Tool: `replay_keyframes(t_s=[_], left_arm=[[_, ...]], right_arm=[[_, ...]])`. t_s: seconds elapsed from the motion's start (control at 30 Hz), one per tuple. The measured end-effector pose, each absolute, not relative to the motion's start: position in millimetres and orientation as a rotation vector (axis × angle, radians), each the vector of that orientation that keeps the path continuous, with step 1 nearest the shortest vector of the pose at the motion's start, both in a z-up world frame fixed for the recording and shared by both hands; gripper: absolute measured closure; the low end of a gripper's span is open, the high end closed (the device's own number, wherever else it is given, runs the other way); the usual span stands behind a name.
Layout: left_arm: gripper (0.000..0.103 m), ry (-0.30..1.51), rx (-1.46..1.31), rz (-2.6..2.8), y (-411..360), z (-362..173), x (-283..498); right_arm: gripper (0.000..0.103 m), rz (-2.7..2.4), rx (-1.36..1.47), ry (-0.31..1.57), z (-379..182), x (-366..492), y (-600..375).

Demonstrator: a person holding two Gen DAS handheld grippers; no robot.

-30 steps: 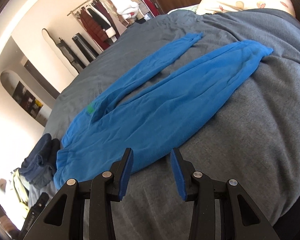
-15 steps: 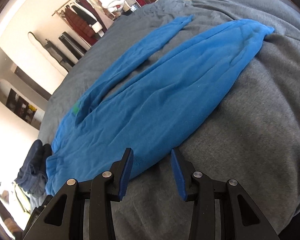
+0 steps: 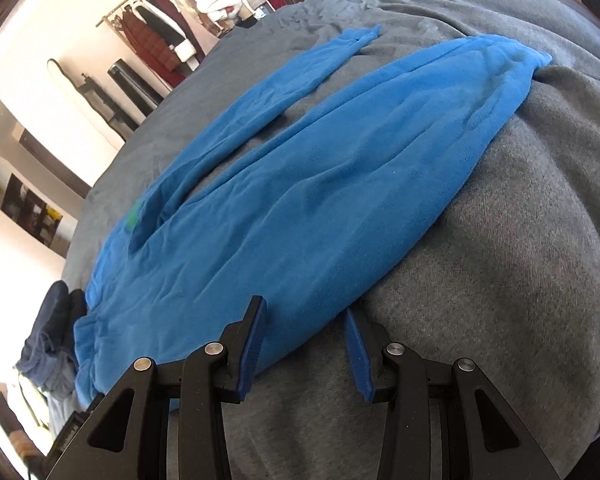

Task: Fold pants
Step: 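Grasp the waistband of the stacked sweatpants with both grippers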

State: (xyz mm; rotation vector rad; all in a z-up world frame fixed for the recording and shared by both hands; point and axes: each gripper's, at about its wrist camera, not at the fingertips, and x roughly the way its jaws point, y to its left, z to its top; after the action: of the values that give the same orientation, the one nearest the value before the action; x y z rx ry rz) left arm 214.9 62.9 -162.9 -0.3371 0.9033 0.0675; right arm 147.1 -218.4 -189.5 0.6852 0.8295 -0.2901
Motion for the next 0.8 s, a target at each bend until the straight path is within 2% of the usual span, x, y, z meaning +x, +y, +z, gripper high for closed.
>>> replay_keyframes(t_s=[0.2, 0.37, 0.43, 0.6, 0.8], left_arm=[[0.060, 0.910, -0.330, 0.060, 63, -168, 219], [0.070, 0.907, -0.333, 0.044, 64, -170, 220], [0.075, 0.902, -0.334, 0.037, 64, -170, 220], [0.081, 0.910, -0.309, 0.053, 60, -164, 219], [0.084, 1.016, -0.387, 0.129, 63, -146, 231]], right_arm=[[0.063, -0.288, 0.652, 0.849, -191, 154, -219], [0.064, -0.279, 0.614, 0.860, -190, 155, -218], [0.068, -0.273, 0.596, 0.867, -190, 156, -218], [0.082, -0.244, 0.550, 0.913, -185, 163, -220], [0.088, -0.250, 0.493, 0.985, -169, 176, -221]])
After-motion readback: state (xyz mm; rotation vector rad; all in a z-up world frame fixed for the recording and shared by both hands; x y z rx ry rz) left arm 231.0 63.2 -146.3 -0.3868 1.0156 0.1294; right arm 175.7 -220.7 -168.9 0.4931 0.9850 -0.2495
